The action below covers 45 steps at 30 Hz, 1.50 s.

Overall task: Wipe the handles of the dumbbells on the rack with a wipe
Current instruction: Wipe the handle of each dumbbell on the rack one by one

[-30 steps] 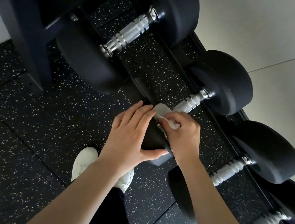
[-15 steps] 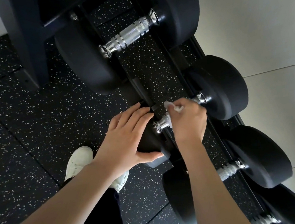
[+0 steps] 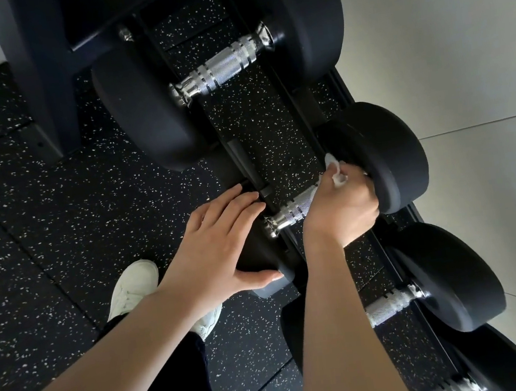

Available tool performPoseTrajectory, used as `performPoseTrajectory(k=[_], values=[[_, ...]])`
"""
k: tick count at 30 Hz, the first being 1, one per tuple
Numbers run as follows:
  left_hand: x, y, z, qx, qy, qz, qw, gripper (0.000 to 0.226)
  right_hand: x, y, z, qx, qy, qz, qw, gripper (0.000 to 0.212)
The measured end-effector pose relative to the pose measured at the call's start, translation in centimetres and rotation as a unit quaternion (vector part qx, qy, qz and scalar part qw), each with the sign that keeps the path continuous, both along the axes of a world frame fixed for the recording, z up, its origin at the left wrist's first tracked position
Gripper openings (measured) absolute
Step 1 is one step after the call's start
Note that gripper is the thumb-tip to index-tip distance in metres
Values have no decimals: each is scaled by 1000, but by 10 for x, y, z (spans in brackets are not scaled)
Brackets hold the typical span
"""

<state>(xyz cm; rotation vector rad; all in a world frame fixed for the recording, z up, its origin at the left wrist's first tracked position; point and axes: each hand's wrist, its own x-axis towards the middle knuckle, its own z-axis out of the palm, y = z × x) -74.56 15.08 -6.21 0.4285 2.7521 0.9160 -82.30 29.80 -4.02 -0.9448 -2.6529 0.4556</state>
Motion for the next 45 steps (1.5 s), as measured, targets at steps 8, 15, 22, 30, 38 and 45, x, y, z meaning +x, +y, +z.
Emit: performPoseTrajectory(k=[8,15,22,30,38,45], values=[[0,-1,-1,-4,2,-6,1000,86,4,5,-3,-98,54,-58,992,17],[-3,-3,8,-46,-29,-42,998,90,18,17,15,-214,-112,78,967,14],[-27,-21,43,-108,-13,-88,990,87,15,14,61,-277,-94,119,949,11],[-91,-81,62,-164,52,-70,983,78,-15,-36,62,-262,-24,160,951,5],[-142,-142,43,-193,20,-121,973,79,-64,-112,40,-273,34,56,960,6],[-161,-157,27,-162,5,-174,971,78,-119,-138,24,-243,104,-94,960,8]])
